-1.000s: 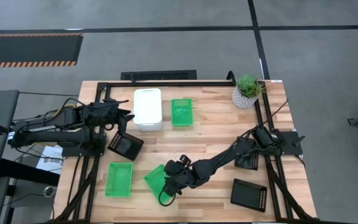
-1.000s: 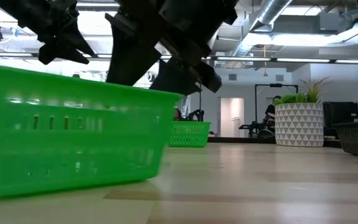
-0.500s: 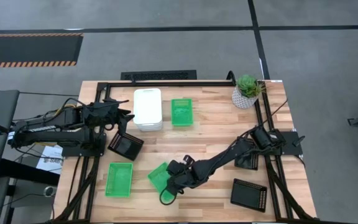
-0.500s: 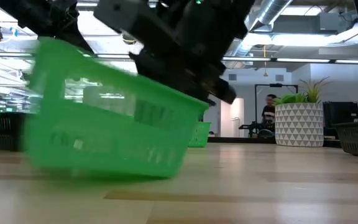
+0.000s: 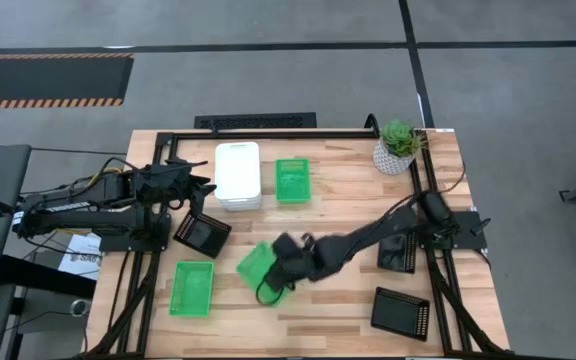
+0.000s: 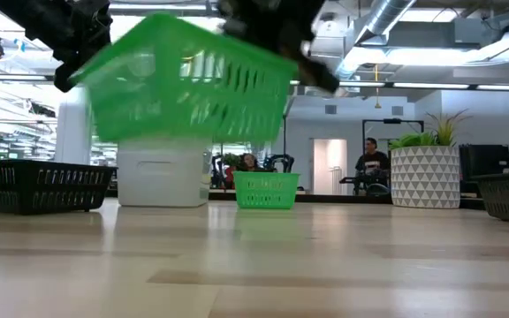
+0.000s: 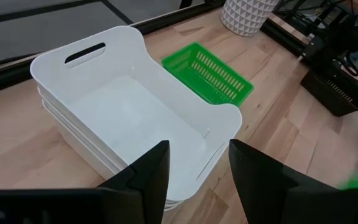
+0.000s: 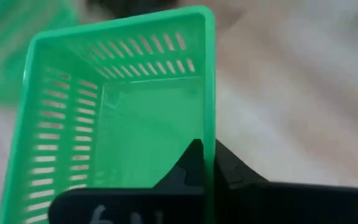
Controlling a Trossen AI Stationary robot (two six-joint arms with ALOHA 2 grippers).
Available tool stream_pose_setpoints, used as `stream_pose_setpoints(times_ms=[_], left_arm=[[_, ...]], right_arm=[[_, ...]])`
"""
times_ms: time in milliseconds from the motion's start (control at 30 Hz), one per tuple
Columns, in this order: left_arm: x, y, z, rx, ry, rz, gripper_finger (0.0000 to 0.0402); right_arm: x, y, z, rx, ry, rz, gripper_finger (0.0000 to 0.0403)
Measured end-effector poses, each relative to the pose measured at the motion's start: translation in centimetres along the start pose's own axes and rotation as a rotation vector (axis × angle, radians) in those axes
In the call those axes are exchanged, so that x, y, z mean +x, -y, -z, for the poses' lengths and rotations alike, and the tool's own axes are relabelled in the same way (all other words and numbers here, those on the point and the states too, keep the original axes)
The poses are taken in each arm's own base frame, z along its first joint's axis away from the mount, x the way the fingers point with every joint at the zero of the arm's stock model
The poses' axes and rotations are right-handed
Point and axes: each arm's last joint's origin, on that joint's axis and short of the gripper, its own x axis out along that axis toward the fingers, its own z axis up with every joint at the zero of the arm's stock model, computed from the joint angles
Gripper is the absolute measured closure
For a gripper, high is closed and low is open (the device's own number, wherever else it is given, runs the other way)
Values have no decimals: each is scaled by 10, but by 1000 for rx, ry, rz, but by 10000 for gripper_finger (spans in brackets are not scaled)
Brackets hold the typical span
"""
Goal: Stack baskets by color
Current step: Stack the bottom right green bin on top of the top green bin
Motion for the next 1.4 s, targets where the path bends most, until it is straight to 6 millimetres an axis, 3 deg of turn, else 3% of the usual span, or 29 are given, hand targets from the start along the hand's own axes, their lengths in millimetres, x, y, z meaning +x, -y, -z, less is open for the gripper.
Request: stream_pose_setpoints(times_ms=[200, 300, 367, 500, 633, 767, 867, 1200, 1400], left_arm=[[0, 0, 0, 0, 1, 0, 248], [0, 0, 0, -1, 0, 0, 248], [0, 0, 0, -6, 1, 0, 248], [0, 0, 0, -13, 3, 1, 248], [0, 0, 0, -18, 3, 2, 248], [0, 0, 0, -24, 1, 0, 248], [0, 0, 0, -29, 1, 0, 248], [0, 0, 0, -29, 11, -17, 248], [0, 0, 0, -28, 9, -15, 248]], right_arm=[[-63, 57, -63, 40, 169, 246, 397], [-79, 95, -88, 151, 261, 322, 398], [-76, 121, -94, 218, 303, 361, 398], [-53, 167, -95, 365, 333, 342, 398], [-21, 197, -92, 464, 340, 253, 398], [1, 210, -95, 522, 350, 159, 399], [10, 217, -93, 526, 309, 184, 399], [52, 217, -85, 541, 259, 169, 398], [59, 217, -87, 549, 261, 154, 391]])
